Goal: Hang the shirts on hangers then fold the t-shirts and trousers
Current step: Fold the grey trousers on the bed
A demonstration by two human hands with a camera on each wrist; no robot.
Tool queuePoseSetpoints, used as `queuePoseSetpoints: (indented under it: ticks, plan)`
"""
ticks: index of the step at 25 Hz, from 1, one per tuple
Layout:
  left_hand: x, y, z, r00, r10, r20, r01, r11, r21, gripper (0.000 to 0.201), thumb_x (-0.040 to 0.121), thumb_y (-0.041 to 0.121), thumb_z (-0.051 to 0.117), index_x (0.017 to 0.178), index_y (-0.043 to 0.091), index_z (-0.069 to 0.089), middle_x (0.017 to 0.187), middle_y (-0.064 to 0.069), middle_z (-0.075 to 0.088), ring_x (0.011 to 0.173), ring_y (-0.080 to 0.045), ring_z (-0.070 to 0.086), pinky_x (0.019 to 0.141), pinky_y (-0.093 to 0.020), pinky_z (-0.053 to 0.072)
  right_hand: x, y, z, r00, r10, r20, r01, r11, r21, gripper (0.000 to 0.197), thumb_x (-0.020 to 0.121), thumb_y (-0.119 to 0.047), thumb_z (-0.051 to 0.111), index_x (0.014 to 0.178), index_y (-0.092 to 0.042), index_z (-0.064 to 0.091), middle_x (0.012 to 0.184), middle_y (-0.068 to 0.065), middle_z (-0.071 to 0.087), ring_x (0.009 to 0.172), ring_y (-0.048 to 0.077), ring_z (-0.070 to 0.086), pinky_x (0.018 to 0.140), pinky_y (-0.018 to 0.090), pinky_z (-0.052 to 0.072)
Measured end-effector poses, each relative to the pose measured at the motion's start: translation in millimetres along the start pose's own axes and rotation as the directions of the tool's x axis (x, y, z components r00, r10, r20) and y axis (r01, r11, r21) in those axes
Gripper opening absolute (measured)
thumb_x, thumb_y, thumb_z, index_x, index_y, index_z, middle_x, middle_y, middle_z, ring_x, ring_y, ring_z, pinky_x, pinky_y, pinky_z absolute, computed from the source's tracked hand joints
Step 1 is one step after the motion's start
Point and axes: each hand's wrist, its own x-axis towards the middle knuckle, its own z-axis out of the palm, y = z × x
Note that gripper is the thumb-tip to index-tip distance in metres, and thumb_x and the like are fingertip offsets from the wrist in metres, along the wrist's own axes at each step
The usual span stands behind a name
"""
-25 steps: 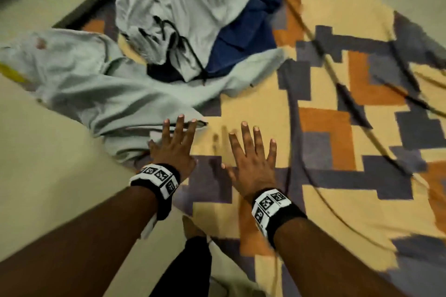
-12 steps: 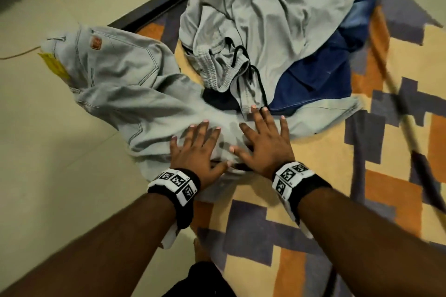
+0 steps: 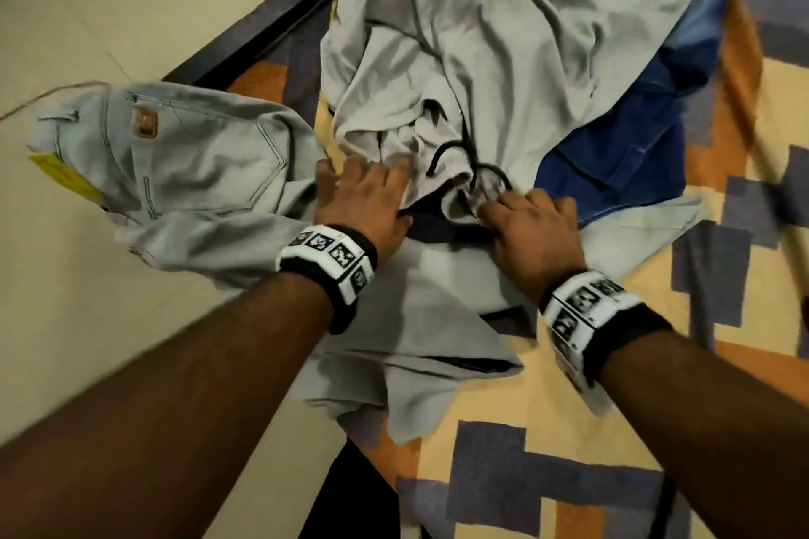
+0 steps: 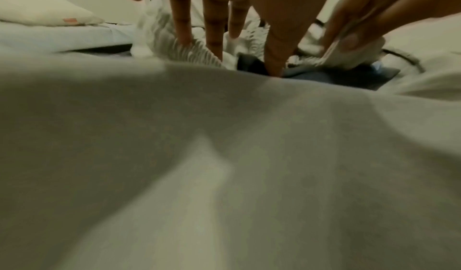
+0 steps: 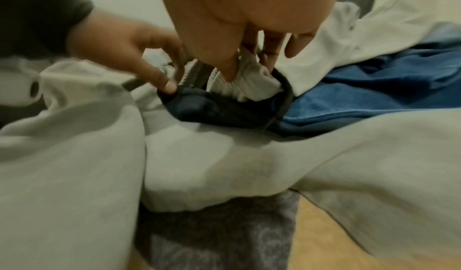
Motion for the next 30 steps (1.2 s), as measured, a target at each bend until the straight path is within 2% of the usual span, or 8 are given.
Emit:
queuePoseSetpoints:
  ticks: [5,10,14,17,19,24,28,30]
  plan:
    - [0,-41,-30,0.941,-0.124,0.314,0.083,0.987,0.14,0.054,0.09,0.058,0.036,0.136,0.029,0.04,0.13,-0.007,0.055,0.127,-0.035,0.037,0.108,-0.058,0.01,-80,78,-57,0.999,0.037,0.012,-0.037,0.999,0.024,0.028,0.069,-0.005,0.063,0.092,-0.021,0.07,0.086,0.007,0.066,0.075,0.034,0.06,0.065,0.04,0.041]
    - [-18,-3,-37,0.976,0.11,0.19,-0.151,0.965,0.216,0.049,0.083,0.056,0.04,0.118,0.03,0.062,0.131,-0.007,0.048,0.119,-0.034,0.043,0.1,-0.049,0.028,-168,124,-55,0.961,0.167,0.219,-0.154,0.985,-0.079,0.039,0.064,0.002,0.076,0.091,-0.026,0.07,0.088,0.004,0.067,0.078,0.035,0.061,0.067,0.046,0.041]
    - [-39,48,-19,0.949,0.281,0.145,-0.305,0.935,0.184,0.05,0.079,0.053,0.048,0.12,0.027,0.061,0.156,-0.006,0.015,0.14,-0.032,0.015,0.105,-0.054,0.018,-163,92,-16,0.889,0.311,0.336,-0.333,0.943,0.008,0.034,0.084,-0.025,0.067,0.118,-0.025,0.064,0.125,0.005,0.061,0.115,0.033,0.053,0.089,0.048,0.038]
    - [-38,72,4,0.915,0.339,0.218,-0.378,0.909,0.174,0.05,0.083,0.051,0.049,0.128,0.03,0.053,0.158,-0.005,0.008,0.144,-0.031,0.004,0.108,-0.057,0.013,-142,67,11,0.875,0.318,0.365,-0.387,0.913,0.133,0.048,0.091,-0.032,0.059,0.137,-0.026,0.048,0.146,0.002,0.042,0.133,0.028,0.036,0.103,0.043,0.031]
    - [-32,73,20,0.904,0.348,0.248,-0.395,0.903,0.172,0.054,0.086,0.047,0.051,0.137,0.031,0.043,0.156,-0.004,0.011,0.143,-0.029,0.009,0.109,-0.058,0.012,-136,63,30,0.861,0.342,0.376,-0.416,0.899,0.134,0.058,0.088,-0.033,0.06,0.142,-0.027,0.039,0.15,0.003,0.032,0.137,0.028,0.029,0.106,0.043,0.029]
    - [-20,57,36,0.945,0.29,0.149,-0.317,0.926,0.205,0.071,0.088,0.045,0.055,0.146,0.04,0.013,0.151,-0.002,0.021,0.135,-0.026,0.024,0.108,-0.058,0.009,-141,75,58,0.851,0.461,0.252,-0.505,0.851,0.148,0.075,0.085,-0.025,0.065,0.149,-0.03,0.026,0.153,0.01,0.025,0.139,0.034,0.027,0.105,0.049,0.03]
    - [-29,58,10,0.961,0.275,0.003,-0.265,0.922,0.282,0.087,0.088,0.02,0.051,0.146,0.047,-0.008,0.117,-0.008,0.044,0.102,-0.033,0.047,0.092,-0.048,0.03,-138,88,39,0.906,0.413,0.093,-0.418,0.907,0.046,0.085,0.082,-0.005,0.058,0.152,-0.03,0.017,0.127,0.014,0.05,0.099,0.039,0.051,0.078,0.047,0.041]
    - [-33,64,-21,0.98,0.201,-0.008,-0.191,0.944,0.269,0.09,0.088,0.012,0.044,0.144,0.044,-0.019,0.11,-0.011,0.049,0.094,-0.033,0.054,0.091,-0.046,0.031,-142,100,8,0.934,0.348,0.082,-0.35,0.937,0.018,0.084,0.081,0.003,0.047,0.152,-0.033,0.017,0.121,0.015,0.053,0.095,0.04,0.053,0.076,0.046,0.042]
